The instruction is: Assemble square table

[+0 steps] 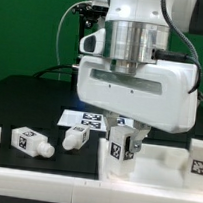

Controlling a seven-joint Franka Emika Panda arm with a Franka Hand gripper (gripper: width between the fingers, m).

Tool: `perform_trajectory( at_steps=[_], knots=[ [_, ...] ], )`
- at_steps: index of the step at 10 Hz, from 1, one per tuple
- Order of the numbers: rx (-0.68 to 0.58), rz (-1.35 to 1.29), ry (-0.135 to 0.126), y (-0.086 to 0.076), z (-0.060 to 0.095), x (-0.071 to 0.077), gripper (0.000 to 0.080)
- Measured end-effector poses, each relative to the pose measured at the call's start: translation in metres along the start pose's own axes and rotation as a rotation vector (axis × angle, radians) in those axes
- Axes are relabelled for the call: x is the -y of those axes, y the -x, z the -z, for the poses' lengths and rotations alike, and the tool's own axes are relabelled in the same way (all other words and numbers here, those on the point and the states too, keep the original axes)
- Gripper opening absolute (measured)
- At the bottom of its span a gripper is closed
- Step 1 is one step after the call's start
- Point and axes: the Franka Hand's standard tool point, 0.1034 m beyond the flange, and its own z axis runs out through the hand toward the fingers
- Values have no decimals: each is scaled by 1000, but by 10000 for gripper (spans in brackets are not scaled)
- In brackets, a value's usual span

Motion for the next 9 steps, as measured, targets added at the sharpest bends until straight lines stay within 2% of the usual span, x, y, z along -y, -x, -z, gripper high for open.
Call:
perform_trajectory(
  at_steps=[3,5,8,9],
  knots=[
    [-16,-458,6,5,-2,3,284],
    [10,-739,-51,5,-2,1,284],
    [8,-676,-47,6,-1,2,284],
    [-5,-544,-33,10,-1,3,464]
  ],
)
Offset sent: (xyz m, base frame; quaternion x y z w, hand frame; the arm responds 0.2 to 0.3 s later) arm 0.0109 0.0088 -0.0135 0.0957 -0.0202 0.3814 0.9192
